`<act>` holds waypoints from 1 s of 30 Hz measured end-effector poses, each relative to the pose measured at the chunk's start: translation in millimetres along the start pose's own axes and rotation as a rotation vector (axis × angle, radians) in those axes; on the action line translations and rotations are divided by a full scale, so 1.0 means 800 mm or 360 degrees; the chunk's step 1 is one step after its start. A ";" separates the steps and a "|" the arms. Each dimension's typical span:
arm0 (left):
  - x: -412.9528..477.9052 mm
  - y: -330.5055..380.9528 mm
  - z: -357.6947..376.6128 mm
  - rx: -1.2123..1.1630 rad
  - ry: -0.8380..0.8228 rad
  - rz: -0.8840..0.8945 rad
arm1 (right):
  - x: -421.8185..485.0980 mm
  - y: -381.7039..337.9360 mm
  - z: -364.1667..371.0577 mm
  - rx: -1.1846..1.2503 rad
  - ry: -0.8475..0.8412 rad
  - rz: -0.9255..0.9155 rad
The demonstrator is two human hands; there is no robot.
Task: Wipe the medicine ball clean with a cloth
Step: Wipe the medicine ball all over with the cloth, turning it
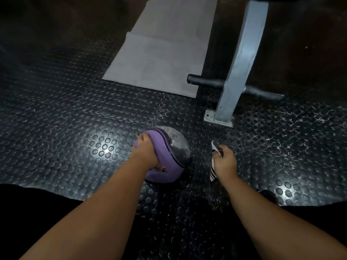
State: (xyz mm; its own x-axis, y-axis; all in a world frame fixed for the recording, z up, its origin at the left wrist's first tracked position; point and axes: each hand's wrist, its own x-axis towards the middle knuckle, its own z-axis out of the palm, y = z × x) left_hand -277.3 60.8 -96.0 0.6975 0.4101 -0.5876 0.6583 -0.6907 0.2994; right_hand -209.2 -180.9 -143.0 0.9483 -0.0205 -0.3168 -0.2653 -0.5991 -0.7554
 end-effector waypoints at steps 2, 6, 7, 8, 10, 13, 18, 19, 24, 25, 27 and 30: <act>-0.001 -0.006 0.002 -0.0070 -0.0027 -0.0072 | 0.006 -0.010 0.001 0.0244 0.0010 0.0200; -0.002 -0.026 -0.002 -0.0164 0.0032 -0.0158 | 0.004 -0.016 0.011 0.0544 0.0061 0.0431; -0.003 -0.031 -0.005 -0.0197 0.0023 -0.0195 | 0.002 -0.016 0.017 0.0549 0.0049 0.0457; -0.005 -0.038 -0.008 -0.0249 -0.0014 -0.0246 | -0.001 -0.015 0.023 0.0550 0.0022 0.0481; -0.012 -0.045 -0.012 -0.0377 -0.0095 -0.0350 | -0.007 -0.018 0.037 0.0514 -0.0086 0.0498; -0.022 -0.049 -0.014 -0.0462 -0.0084 -0.0456 | -0.033 -0.030 0.062 0.0328 -0.0201 0.0298; -0.019 -0.050 -0.008 -0.0485 0.0033 -0.0393 | -0.105 -0.062 0.108 0.0104 -0.0342 -0.0397; -0.018 -0.048 -0.006 -0.0485 0.0048 -0.0378 | -0.109 -0.063 0.113 0.0095 -0.0322 -0.0446; -0.013 -0.046 -0.003 -0.0493 0.0094 -0.0404 | -0.102 -0.065 0.128 -0.0012 -0.0191 -0.0485; -0.012 -0.046 -0.005 -0.0512 0.0088 -0.0415 | -0.099 -0.068 0.132 -0.0036 -0.0168 -0.0489; -0.009 -0.042 -0.007 -0.0554 0.0084 -0.0430 | -0.089 -0.076 0.137 -0.0062 -0.0109 -0.0468; -0.009 -0.035 -0.007 -0.0584 0.0103 -0.0439 | -0.073 -0.081 0.140 -0.0092 -0.0040 -0.0357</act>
State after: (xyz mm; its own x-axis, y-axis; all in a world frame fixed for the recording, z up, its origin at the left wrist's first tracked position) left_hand -298.8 80.3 -96.2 0.4909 0.5933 -0.6380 0.8702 -0.2988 0.3917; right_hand -267.2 -51.1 -139.5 0.9775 0.1378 -0.1596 -0.0375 -0.6314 -0.7746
